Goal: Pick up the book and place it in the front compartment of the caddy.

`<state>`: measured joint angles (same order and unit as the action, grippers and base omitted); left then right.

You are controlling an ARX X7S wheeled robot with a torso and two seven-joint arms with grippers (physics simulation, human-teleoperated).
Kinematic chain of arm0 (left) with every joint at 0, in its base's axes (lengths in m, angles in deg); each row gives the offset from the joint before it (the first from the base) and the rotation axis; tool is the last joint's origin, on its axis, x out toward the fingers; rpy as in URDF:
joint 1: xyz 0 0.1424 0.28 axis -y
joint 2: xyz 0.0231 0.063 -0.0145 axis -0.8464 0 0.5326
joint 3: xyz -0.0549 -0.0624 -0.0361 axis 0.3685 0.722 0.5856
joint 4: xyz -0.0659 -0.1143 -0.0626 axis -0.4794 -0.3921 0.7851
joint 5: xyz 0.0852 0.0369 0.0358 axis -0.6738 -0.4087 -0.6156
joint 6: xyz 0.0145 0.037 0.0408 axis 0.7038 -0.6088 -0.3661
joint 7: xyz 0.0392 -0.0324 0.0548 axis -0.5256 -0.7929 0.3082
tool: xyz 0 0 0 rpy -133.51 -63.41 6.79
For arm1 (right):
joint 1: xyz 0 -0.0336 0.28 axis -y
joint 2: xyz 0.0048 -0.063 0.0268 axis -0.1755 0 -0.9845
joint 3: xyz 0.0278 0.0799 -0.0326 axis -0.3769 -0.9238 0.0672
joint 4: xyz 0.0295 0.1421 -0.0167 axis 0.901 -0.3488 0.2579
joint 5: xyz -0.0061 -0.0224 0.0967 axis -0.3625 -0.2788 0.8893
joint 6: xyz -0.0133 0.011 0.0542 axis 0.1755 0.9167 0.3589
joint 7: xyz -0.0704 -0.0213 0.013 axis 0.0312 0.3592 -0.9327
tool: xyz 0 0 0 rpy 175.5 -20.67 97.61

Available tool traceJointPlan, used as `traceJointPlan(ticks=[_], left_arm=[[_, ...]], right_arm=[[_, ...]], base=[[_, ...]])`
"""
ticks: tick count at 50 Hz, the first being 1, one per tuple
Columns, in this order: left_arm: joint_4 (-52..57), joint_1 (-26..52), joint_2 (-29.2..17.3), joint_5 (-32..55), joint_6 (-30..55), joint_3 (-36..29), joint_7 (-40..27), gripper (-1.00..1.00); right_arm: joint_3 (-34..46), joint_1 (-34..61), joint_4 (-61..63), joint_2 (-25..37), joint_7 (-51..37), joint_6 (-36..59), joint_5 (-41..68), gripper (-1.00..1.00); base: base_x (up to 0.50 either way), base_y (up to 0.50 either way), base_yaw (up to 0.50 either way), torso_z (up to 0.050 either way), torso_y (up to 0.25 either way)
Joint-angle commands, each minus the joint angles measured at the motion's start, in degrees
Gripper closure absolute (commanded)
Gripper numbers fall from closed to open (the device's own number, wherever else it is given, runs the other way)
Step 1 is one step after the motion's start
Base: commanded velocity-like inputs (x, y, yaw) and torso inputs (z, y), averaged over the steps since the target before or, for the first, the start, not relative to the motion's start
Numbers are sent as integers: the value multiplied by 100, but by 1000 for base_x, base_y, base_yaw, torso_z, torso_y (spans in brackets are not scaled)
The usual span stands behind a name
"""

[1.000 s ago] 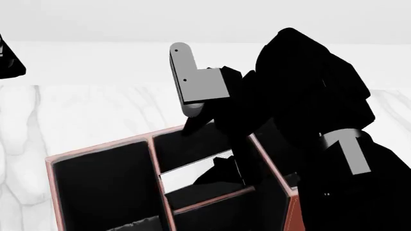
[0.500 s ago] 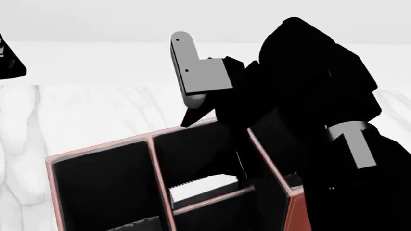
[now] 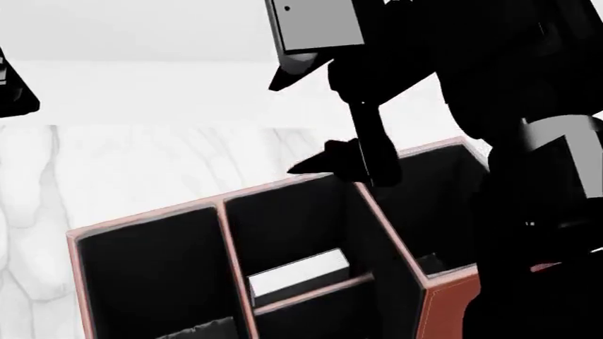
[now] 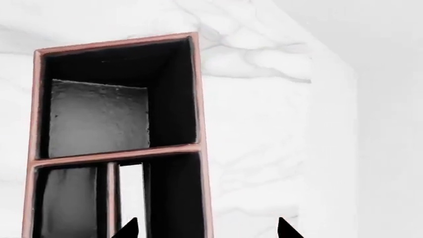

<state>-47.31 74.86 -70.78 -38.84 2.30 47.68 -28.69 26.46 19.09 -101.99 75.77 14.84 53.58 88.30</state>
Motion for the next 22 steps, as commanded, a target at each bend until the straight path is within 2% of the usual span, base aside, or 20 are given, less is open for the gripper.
traceJointPlan(ticks=[1,22], left_arm=[[-7,19,-7,11,5,-10,-6,-100],[12,19,-16,30,11,-45,-16,-100]], right_arm=[[-324,630,1,205,-406,-60,-186,-100],[-448,1364,29,725,-1114,-77,-238,-100]], base=[[0,0,0,0,0],[0,0,0,0,0]])
